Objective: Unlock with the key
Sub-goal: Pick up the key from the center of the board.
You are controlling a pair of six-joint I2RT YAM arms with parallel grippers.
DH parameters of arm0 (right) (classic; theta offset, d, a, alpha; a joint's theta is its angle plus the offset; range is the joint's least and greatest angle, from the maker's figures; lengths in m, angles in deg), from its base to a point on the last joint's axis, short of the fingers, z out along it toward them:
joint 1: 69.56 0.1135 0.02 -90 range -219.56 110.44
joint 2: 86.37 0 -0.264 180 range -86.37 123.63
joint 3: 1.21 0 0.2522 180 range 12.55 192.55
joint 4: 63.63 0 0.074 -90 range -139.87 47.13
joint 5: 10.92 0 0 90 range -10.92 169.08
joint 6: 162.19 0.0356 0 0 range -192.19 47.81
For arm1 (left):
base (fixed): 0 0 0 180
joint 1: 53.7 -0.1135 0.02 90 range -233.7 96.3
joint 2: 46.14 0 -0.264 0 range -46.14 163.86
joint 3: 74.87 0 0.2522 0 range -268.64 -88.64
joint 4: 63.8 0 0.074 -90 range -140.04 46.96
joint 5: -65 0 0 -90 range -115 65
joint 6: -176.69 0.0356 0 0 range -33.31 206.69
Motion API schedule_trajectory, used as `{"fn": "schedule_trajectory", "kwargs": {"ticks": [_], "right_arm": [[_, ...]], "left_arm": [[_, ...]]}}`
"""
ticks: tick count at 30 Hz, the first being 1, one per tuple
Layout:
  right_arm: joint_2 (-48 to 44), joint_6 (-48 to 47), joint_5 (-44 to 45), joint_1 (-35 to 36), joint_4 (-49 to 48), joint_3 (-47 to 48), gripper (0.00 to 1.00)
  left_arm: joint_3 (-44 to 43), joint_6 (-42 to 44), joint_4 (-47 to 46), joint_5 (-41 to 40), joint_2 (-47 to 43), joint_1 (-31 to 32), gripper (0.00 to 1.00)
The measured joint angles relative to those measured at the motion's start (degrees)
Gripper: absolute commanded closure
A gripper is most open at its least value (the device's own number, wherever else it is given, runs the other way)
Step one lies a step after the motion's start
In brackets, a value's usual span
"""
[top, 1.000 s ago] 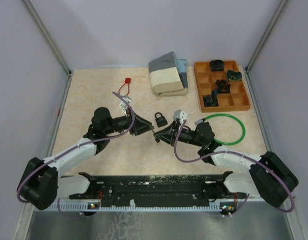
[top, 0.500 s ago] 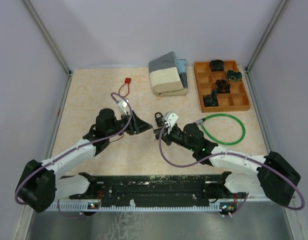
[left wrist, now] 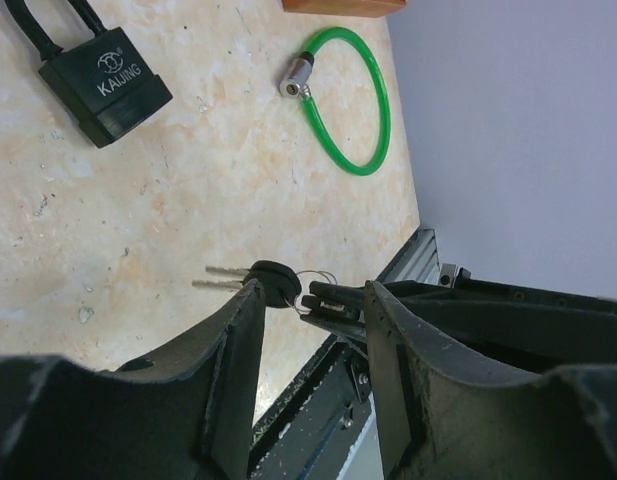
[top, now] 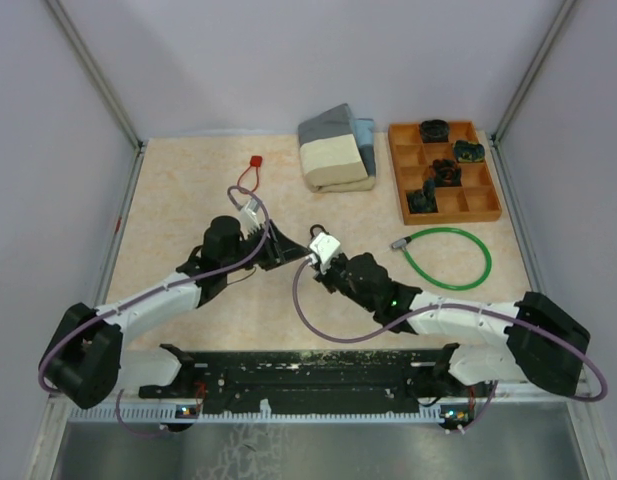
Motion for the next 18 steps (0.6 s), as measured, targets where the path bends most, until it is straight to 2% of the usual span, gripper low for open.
{"fn": "schedule_trajectory", "kwargs": {"ticks": [6,18], "right_arm": [[1.6,-3.0,5.7,2.6,0.2,0.7,1.0],[7.5,-11.0,19.4,8.7,-0.5,2.6,1.0]], "left_arm": [[-0.9,-1.8,-0.9,0.0,2.8,0.7,0.62],[-1.3,-3.9,-1.2,-0.9,4.2,1.3,0.73]]}}
